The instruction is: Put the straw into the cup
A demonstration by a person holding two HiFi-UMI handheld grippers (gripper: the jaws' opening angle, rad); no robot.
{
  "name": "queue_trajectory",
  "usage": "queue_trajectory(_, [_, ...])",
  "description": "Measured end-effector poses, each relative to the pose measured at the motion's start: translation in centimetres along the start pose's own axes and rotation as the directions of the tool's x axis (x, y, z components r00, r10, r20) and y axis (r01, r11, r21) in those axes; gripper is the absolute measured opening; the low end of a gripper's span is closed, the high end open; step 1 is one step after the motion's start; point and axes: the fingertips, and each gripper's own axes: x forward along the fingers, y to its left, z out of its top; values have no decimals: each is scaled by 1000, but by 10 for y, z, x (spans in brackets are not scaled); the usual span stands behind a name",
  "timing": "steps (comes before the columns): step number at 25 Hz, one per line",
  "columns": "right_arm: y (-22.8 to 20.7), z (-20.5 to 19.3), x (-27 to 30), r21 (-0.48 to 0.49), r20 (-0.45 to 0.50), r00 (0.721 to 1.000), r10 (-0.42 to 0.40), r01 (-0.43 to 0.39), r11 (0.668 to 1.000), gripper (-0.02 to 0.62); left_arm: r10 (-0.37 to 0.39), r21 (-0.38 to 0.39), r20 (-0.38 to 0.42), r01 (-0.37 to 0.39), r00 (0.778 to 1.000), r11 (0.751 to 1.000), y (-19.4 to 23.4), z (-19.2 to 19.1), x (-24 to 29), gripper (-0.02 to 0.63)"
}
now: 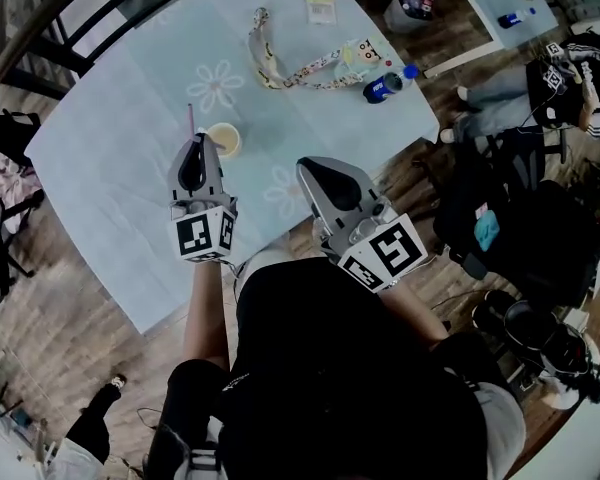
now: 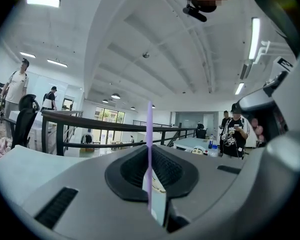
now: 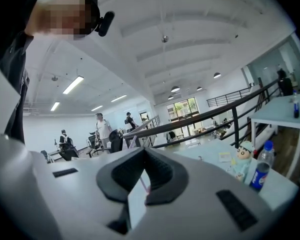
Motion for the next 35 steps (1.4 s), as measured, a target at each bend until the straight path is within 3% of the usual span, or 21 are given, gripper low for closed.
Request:
queue_trajectory(17, [-8,-23,3,11,-78,991,-109,110,994,9,-58,-34,-215,52,975,998,19,-104,40,29])
queue_trajectory(35, [-22,-26,-13,22,-74,979,-188,191,981,9,-40,-22,-302,35,953,999,23,-141,49,31])
